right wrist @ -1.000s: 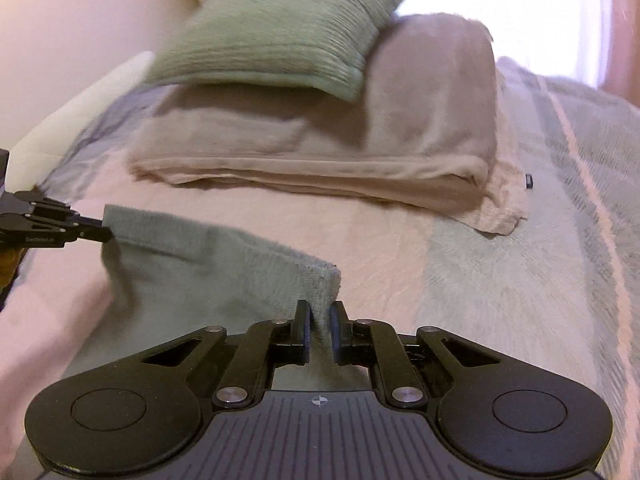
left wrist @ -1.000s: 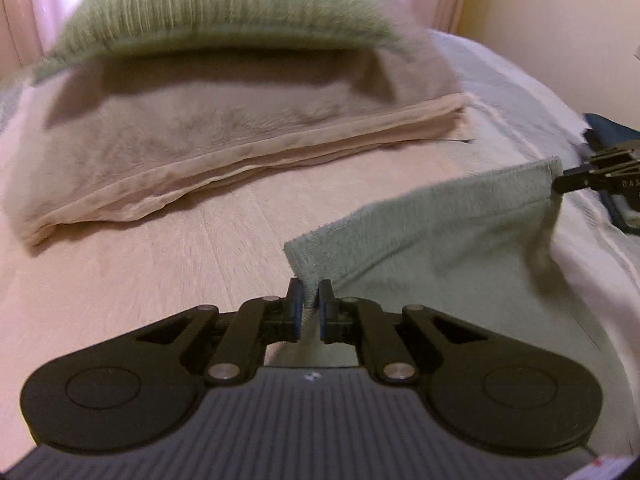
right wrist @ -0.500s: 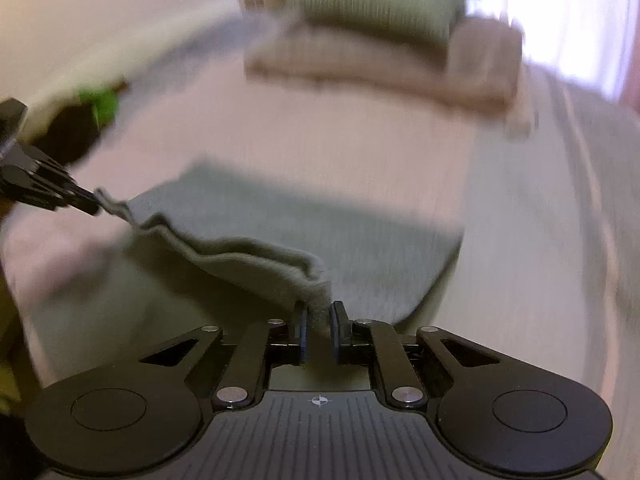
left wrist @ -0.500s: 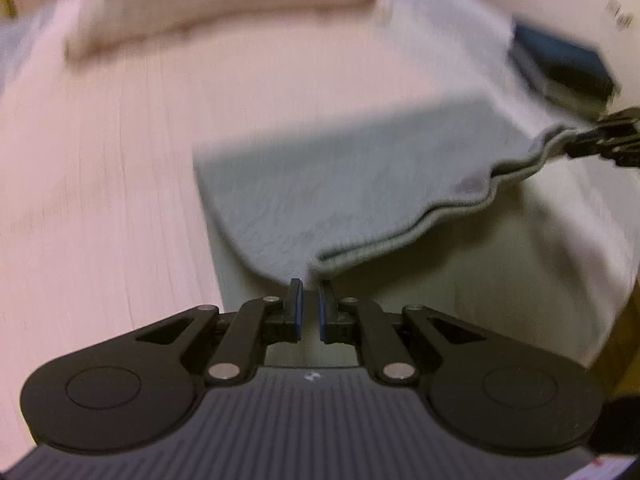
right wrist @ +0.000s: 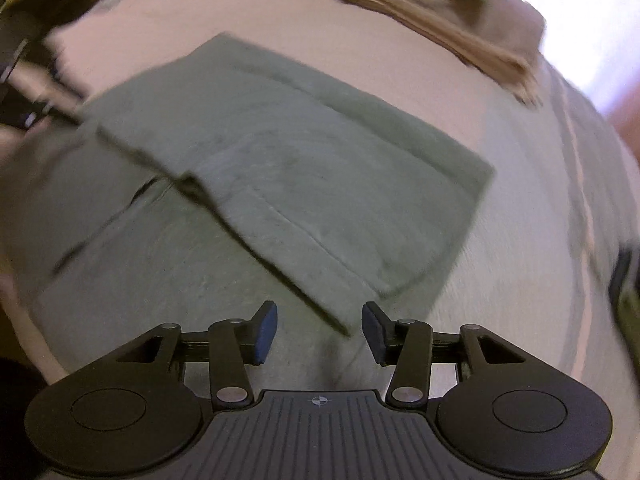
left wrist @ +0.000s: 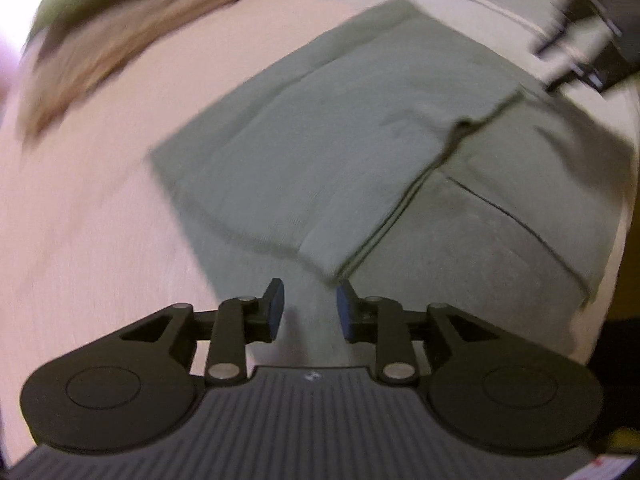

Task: Fold clothes

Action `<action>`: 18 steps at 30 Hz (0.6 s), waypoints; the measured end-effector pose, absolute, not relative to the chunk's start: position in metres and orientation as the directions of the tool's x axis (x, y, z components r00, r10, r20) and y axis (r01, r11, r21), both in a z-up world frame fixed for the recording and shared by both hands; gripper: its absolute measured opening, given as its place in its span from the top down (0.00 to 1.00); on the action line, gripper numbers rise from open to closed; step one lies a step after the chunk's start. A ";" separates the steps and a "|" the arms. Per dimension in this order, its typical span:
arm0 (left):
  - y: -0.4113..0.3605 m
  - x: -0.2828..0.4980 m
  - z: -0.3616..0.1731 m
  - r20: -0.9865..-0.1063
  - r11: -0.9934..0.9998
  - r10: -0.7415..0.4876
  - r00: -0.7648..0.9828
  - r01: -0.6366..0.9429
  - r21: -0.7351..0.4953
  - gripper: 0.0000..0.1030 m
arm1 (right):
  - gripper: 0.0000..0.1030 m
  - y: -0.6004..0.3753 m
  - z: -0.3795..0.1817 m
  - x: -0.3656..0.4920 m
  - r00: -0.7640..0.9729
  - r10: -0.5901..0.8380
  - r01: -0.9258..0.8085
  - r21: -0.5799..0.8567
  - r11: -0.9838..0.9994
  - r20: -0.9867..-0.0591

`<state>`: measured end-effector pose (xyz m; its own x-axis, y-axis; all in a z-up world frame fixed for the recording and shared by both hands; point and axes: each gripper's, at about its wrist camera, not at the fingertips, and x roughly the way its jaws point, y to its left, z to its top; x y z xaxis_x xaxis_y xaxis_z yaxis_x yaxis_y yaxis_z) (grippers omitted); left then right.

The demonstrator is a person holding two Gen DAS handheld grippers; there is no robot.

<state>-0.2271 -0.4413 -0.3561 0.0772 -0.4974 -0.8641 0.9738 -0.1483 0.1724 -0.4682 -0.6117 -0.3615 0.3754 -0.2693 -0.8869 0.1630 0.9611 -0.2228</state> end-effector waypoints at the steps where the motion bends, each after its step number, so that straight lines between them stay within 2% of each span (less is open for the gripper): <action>1: -0.448 -0.234 -0.361 -0.862 -0.201 -0.503 0.068 0.960 0.194 0.74 | 0.57 -0.612 -0.368 -0.466 0.379 -0.266 0.129 -0.234 0.964 -0.886; 6: -0.458 -0.266 -0.393 -0.863 -0.451 -0.495 0.100 0.819 0.354 0.73 | 0.56 -0.605 -0.407 -0.452 0.358 -0.258 -0.082 -0.306 0.949 -0.897; 8: -0.459 -0.274 -0.401 -0.844 -0.503 -0.519 0.136 0.750 0.430 0.69 | 0.56 -0.598 -0.419 -0.452 0.363 -0.275 -0.175 -0.355 0.919 -0.890; 11: -0.462 -0.281 -0.408 -0.835 -0.544 -0.526 0.161 0.691 0.476 0.67 | 0.56 -0.592 -0.433 -0.454 0.386 -0.310 -0.278 -0.430 0.859 -0.869; 13: -0.463 -0.283 -0.412 -0.831 -0.559 -0.530 0.170 0.667 0.493 0.66 | 0.56 -0.596 -0.437 -0.456 0.404 -0.324 -0.297 -0.458 0.838 -0.855; 14: -0.462 -0.284 -0.414 -0.829 -0.566 -0.532 0.171 0.656 0.498 0.68 | 0.57 -0.599 -0.438 -0.458 0.411 -0.333 -0.290 -0.468 0.835 -0.849; 18: -0.456 -0.291 -0.414 -0.827 -0.592 -0.533 0.180 0.619 0.516 0.86 | 0.92 -0.608 -0.435 -0.467 0.425 -0.326 -0.263 -0.460 0.848 -0.844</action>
